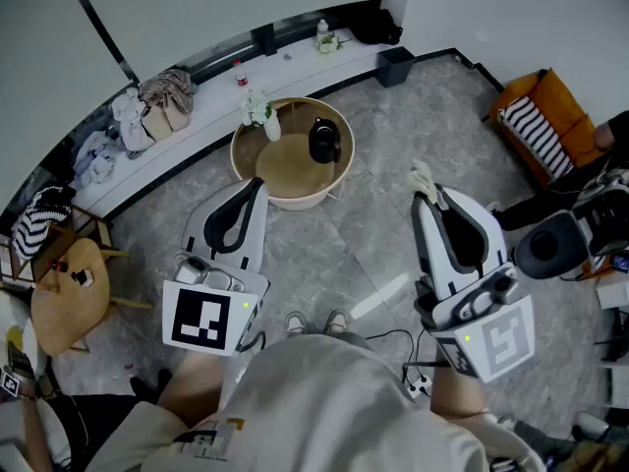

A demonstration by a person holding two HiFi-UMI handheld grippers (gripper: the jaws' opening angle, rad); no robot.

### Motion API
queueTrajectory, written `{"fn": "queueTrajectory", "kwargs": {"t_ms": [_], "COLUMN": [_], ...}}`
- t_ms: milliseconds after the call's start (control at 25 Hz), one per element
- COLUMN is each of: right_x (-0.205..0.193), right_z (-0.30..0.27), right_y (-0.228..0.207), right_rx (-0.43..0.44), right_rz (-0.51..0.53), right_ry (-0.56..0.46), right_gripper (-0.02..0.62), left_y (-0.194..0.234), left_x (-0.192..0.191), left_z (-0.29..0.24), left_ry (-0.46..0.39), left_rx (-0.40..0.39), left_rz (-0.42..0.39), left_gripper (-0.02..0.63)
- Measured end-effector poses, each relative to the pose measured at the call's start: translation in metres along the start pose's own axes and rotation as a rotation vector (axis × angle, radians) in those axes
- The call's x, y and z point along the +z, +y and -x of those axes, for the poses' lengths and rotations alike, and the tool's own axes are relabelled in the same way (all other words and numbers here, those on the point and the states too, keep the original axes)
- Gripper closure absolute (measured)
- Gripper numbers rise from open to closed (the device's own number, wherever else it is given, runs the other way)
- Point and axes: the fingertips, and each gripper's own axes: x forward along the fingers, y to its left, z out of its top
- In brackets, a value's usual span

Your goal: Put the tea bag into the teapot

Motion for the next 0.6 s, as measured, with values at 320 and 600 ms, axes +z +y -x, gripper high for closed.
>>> {"fn": "queueTrajectory", "kwargs": {"t_ms": [320,600], "right_x": [-0.0029,-0.0085], "right_z": [-0.0008,0.0031], "right_y": [-0.001,-0.0013], "right_rx": [-0.027,-0.016], "right_rz": [-0.012,-0.034], "right_ry": [0.024,0.042], "right_gripper": [0.551,0.55], "left_y": [-0.0009,-0.0048], "left_x": [0.0021,0.0031], "left_z": [0.0024,0.0029], "left_ry": [0.005,0.01], "left_rx": [-0.01,-0.023], "left_rz": [-0.013,-0.001], "left_gripper": [0.598,0.598]}}
